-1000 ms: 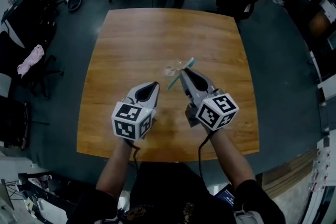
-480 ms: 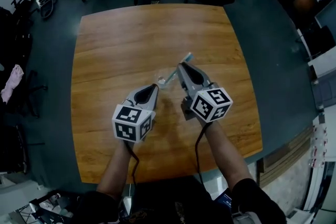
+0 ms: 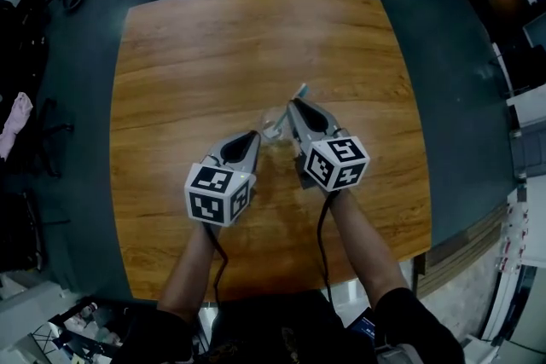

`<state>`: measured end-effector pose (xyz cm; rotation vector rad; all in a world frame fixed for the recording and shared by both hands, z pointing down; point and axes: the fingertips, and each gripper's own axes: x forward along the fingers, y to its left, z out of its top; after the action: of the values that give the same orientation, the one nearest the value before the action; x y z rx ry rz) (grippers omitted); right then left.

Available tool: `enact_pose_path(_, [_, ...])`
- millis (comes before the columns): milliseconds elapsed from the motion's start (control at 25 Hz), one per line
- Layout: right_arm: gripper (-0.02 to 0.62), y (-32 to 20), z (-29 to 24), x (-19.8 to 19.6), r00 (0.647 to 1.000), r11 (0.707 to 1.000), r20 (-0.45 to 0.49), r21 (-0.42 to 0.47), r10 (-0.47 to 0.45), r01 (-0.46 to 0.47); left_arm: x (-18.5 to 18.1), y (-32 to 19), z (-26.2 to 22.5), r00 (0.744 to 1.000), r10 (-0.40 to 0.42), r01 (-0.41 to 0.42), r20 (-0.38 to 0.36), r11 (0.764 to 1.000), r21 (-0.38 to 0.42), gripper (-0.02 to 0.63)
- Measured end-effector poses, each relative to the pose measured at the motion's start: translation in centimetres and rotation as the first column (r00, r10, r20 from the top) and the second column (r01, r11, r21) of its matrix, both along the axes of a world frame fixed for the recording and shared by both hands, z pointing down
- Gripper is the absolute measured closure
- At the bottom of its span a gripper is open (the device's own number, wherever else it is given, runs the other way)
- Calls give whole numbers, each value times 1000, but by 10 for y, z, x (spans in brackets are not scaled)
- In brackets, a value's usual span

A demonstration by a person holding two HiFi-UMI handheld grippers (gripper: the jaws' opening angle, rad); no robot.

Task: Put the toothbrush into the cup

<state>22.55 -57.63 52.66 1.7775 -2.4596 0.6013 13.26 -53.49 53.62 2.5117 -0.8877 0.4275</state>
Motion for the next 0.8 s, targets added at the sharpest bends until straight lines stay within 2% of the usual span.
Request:
enact_pose_path(560, [560, -9, 27, -6, 994, 998, -110, -60, -26, 20, -6, -5, 19, 1000, -22, 23, 17, 999, -34, 598])
enact_pose_path(800, [546, -9, 32, -5, 995, 996, -92, -93, -22, 14, -8, 2, 19, 999, -25, 26, 23, 999, -38, 598])
